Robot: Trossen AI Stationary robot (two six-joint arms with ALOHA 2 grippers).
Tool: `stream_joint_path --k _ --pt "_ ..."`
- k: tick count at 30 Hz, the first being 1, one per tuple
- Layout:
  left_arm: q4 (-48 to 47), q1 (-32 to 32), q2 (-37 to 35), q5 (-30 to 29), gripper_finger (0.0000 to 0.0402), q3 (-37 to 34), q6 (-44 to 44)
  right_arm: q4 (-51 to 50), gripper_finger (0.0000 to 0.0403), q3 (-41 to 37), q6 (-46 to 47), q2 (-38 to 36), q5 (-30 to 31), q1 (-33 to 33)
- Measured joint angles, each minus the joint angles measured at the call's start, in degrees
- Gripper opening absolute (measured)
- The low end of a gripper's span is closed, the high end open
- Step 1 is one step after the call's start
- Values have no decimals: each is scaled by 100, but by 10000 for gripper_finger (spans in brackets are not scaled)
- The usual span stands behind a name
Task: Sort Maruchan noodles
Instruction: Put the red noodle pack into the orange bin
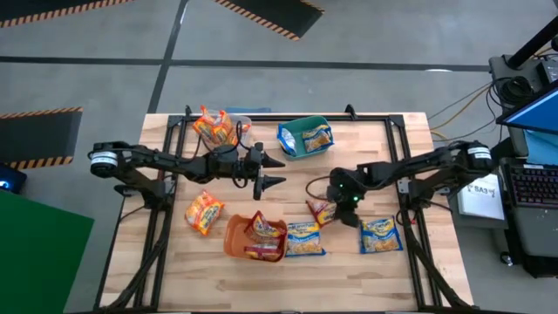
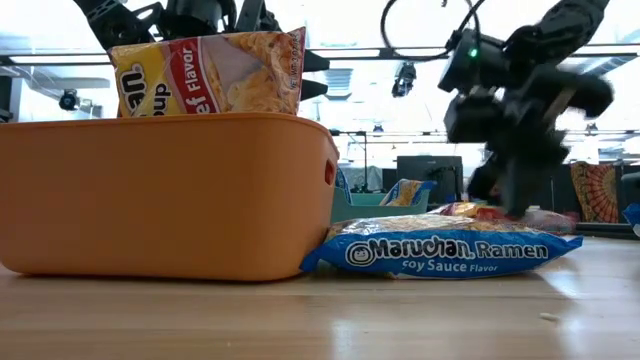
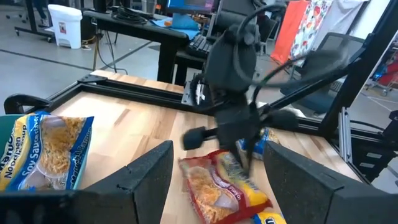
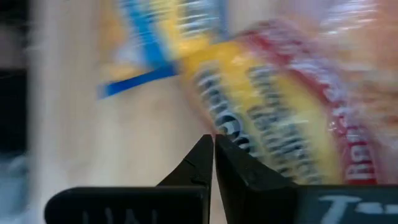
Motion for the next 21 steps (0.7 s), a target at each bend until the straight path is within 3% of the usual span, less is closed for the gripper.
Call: stream_joint_path --k 3,6,9,11,21 --pt "-8 0 0 -2 231 0 -1 525 9 -2 15 285 1198 2" --pt "-3 0 0 -2 231 0 -2 1918 9 1 71 617 2225 -55" --pt "-39 0 0 -2 231 0 -66 2828 9 130 -188 778 2168 -168" --pt "-201 0 0 -2 231 0 -82 2868 9 265 -331 768 2123 -231" --pt "-1349 0 -2 -50 231 -4 -262 1275 9 414 172 151 2156 -629"
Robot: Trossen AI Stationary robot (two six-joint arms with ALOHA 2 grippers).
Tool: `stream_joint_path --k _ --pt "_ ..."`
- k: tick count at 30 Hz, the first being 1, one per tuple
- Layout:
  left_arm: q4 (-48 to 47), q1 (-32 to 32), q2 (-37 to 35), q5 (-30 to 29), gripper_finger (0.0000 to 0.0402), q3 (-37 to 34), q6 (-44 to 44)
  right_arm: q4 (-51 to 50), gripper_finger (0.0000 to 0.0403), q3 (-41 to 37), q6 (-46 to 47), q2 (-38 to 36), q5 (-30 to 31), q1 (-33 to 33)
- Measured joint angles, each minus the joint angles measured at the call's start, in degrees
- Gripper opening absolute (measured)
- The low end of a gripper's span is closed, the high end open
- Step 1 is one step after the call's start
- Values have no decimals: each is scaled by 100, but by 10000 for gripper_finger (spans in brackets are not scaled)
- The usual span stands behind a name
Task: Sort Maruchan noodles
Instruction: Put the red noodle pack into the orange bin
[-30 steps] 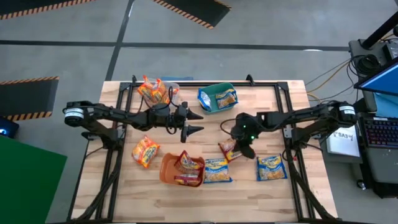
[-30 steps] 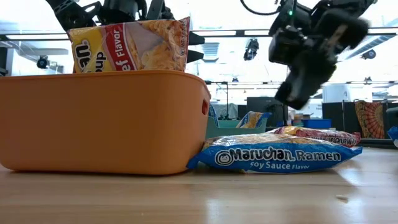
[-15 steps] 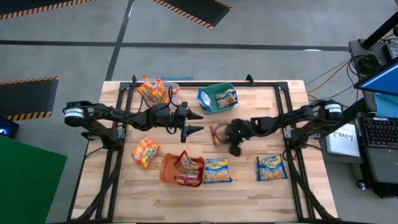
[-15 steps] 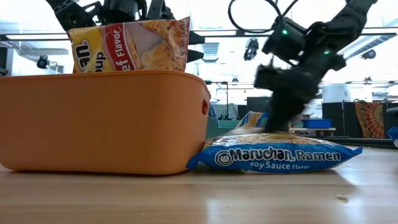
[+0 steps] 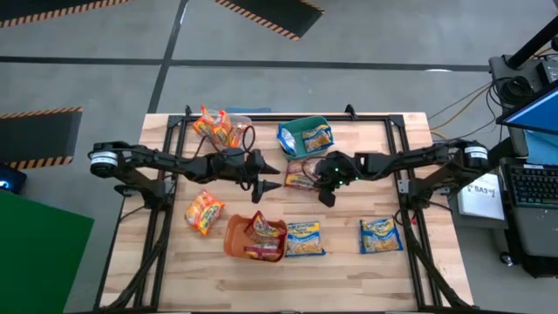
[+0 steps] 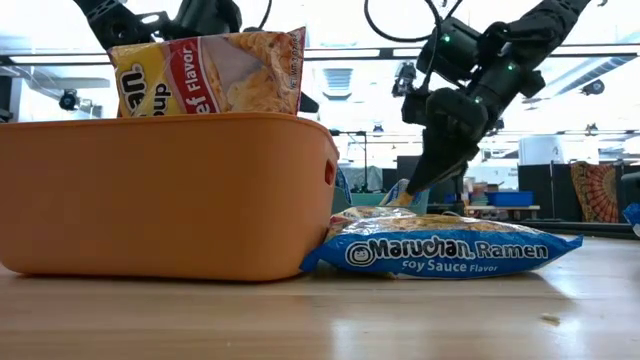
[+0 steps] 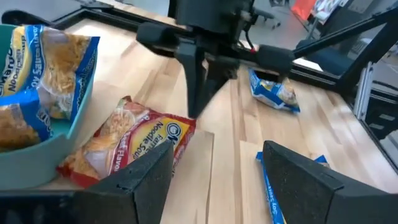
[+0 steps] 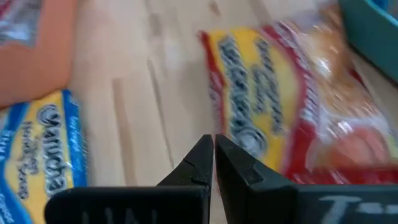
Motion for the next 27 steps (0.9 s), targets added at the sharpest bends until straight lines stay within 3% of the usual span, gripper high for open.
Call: stream_joint_path --k 12,16,21,27 --pt "201 -13 112 -361 231 7 -251 -326 9 -405 659 -497 16 -331" --pt "497 -17 599 -358 231 104 -320 -286 9 -536 621 -743 73 -630" --pt "537 65 1326 -231 231 644 -100 -253 9 -576 1422 -809 480 -971" --pt "-76 162 1872 -132 219 1223 447 -309 37 -588 2036 -774 -166 -1276"
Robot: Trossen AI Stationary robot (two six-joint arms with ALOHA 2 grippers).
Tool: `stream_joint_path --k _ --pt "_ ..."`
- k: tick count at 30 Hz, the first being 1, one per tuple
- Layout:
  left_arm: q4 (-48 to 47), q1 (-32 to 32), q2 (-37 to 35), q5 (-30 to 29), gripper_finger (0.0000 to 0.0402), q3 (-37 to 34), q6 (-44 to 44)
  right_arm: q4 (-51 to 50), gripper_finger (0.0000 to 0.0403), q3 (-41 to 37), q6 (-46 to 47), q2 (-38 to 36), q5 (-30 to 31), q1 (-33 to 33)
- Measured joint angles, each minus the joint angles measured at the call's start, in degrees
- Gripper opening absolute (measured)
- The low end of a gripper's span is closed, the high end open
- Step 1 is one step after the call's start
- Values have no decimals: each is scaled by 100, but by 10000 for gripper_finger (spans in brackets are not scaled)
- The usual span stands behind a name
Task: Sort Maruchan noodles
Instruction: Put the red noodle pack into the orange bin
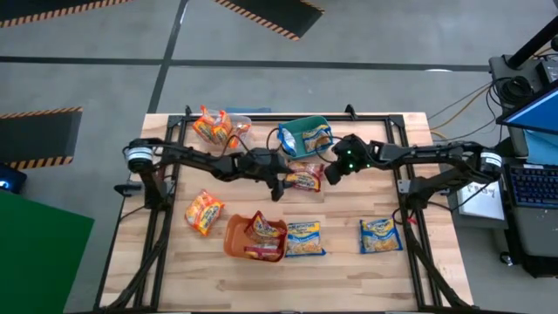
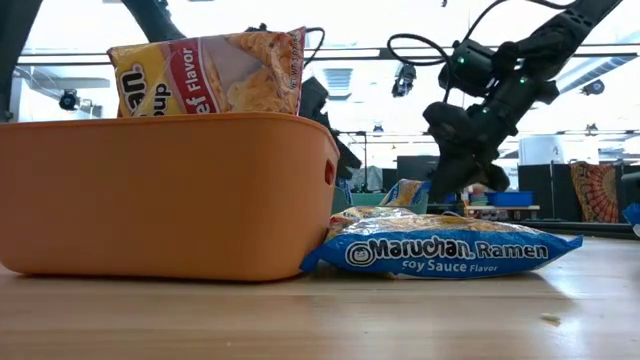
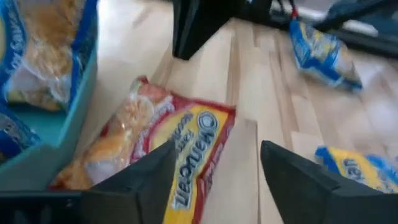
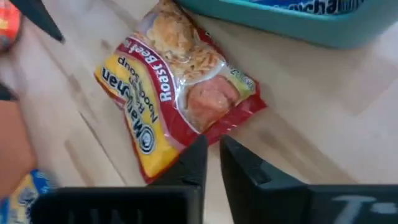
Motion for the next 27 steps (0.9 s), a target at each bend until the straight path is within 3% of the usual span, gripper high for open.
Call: stream_joint_path --k 3,11,19,27 --pt "12 0 175 3 179 69 104 31 73 -48 212 18 -134 -8" --pt "52 103 437 -22 17 101 142 697 193 -481 870 50 -141 -10" --pt "31 114 658 -291 9 101 153 1044 282 -733 1188 50 -149 -10" --pt "70 116 906 -306 1 101 39 2037 306 -1058 1406 259 -146 -5"
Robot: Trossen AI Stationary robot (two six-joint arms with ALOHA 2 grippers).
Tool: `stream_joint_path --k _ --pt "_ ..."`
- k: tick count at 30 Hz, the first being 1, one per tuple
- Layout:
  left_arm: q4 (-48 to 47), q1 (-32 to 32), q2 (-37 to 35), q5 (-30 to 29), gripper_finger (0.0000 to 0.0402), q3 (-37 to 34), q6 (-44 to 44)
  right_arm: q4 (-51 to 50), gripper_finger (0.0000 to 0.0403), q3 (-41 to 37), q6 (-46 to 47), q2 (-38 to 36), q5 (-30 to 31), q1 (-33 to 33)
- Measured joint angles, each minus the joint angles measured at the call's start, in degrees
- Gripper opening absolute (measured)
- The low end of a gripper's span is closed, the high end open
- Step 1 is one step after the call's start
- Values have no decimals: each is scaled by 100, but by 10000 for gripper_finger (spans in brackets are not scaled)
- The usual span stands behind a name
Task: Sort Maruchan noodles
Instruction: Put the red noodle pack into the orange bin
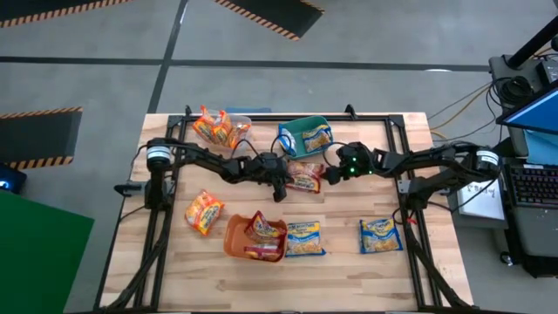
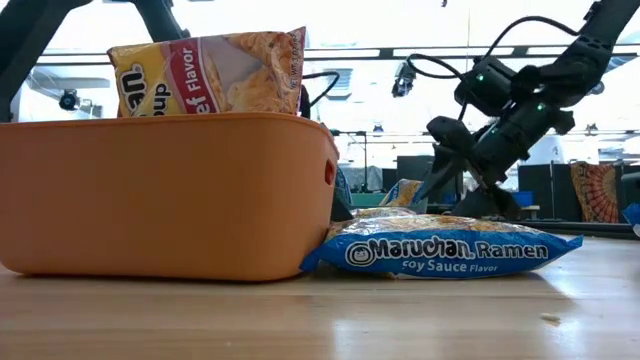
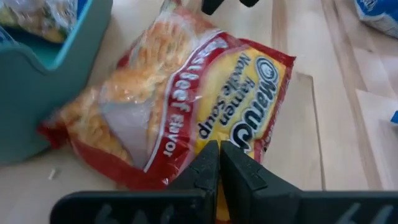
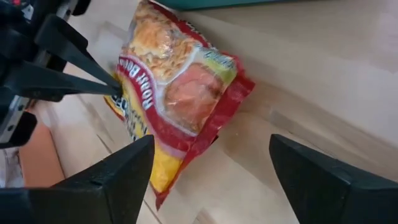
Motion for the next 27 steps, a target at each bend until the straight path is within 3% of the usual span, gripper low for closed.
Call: stream_joint_path --k 16,27 --pt "-54 0 115 0 0 0 -141 3003 284 -11 68 1795 -278 212" --pt "67 2 116 -2 0 -7 -141 3556 266 -5 -302 1947 -321 259"
